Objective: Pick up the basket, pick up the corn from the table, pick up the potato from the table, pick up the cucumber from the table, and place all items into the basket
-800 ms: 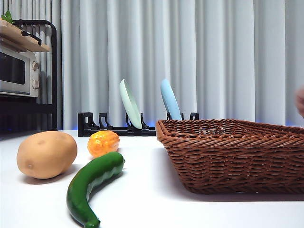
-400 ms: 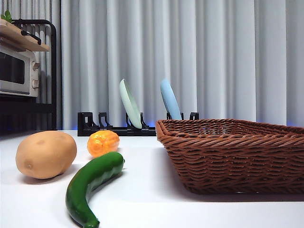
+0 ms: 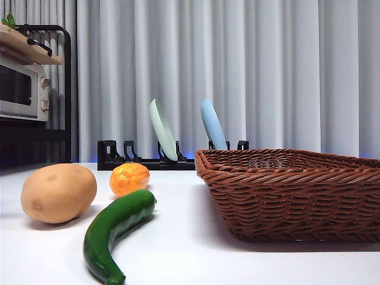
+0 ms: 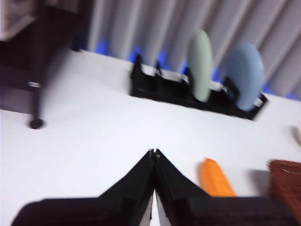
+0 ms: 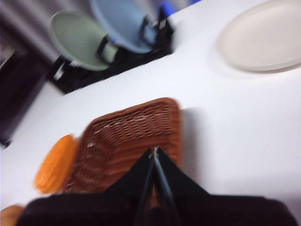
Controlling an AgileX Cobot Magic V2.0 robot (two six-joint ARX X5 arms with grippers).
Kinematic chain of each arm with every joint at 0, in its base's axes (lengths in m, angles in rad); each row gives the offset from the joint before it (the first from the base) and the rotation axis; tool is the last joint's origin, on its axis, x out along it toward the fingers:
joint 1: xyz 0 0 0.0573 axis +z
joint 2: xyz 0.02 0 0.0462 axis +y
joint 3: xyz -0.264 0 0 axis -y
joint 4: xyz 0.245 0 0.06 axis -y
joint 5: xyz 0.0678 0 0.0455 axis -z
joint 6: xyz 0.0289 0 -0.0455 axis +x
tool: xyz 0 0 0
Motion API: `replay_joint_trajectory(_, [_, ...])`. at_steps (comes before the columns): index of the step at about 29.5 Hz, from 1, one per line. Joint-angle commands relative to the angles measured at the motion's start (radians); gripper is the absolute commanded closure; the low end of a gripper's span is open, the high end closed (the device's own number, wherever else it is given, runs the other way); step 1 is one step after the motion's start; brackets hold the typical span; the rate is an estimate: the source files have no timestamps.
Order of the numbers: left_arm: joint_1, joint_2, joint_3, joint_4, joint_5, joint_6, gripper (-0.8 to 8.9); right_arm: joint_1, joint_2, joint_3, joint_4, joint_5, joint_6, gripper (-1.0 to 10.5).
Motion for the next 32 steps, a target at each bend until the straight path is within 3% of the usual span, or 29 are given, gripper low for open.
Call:
replay_joint_trajectory(1, [0.001, 0.117, 0.075, -0.034, 0.085, 0.008, 8.19, -0.002, 0.123, 0.089, -0.042, -0.072, -0.061, 9.5])
replay_joint_trajectory(7, [-0.001, 0.319, 0.242, -0.159, 0.245, 0.089, 8.19, -0.002, 0.364, 0.312, -0.268, -0.137, -0.248, 9.4])
replay_joint_trajectory(10, [-0.002, 0.395, 0.315, -0.232, 0.291, 0.134, 8.13, -0.002, 0.447, 0.389, -0.355, -0.137, -0.310, 8.1])
replay_joint_trajectory(12, [-0.003, 0.435, 0.353, -0.265, 0.314, 0.154, 7.75, -0.002, 0.489, 0.420, -0.390, -0.137, -0.325, 7.0])
replay_joint_trajectory(16, [-0.018, 0.481, 0.396, -0.290, 0.310, 0.151, 4.64, -0.002, 0.538, 0.434, -0.407, -0.132, -0.332, 6.2])
replay_joint_trajectory(20, [-0.043, 0.507, 0.412, -0.293, 0.308, 0.150, 4.54, -0.002, 0.582, 0.434, -0.422, -0.126, -0.351, 6.2])
replay_joint_trajectory(24, [-0.076, 0.533, 0.416, -0.293, 0.307, 0.150, 4.54, 0.007, 0.645, 0.434, -0.439, -0.051, -0.365, 6.2])
replay_joint_trajectory(32, [-0.129, 0.568, 0.416, -0.293, 0.283, 0.150, 4.54, 0.070, 0.826, 0.434, -0.438, -0.058, -0.375, 6.3])
